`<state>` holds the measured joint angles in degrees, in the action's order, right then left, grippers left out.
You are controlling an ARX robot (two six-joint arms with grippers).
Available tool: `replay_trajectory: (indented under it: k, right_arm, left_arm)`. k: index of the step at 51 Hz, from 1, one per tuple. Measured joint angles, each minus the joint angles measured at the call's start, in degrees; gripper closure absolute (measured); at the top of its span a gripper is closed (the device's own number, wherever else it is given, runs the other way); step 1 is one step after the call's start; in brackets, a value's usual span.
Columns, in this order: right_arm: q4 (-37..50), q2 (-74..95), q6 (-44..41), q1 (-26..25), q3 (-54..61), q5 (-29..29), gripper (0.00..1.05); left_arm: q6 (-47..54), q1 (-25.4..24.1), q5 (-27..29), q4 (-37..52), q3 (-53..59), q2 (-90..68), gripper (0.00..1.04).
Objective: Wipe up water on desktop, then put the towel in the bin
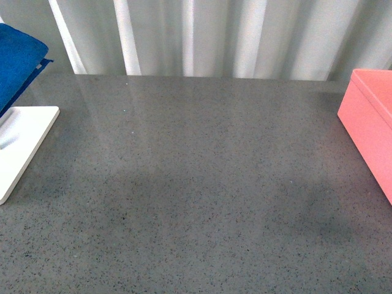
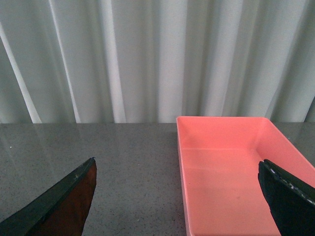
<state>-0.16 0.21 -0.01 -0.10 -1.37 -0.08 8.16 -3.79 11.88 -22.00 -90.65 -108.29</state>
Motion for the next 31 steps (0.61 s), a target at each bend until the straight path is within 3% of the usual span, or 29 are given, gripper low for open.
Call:
replay_trajectory:
  k: [15, 31]
  right_arm:
    - [0.0, 0.0, 0.0, 0.0, 0.0, 0.0, 0.07]
    - [0.0, 0.0, 0.0, 0.0, 0.0, 0.0, 0.07]
  left_arm:
    - [5.1, -4.9, -1.9, 11.6, 9.1, -1.3, 0.07]
    - [3.6, -5.4, -2.2, 10.5, 6.4, -8.6, 0.07]
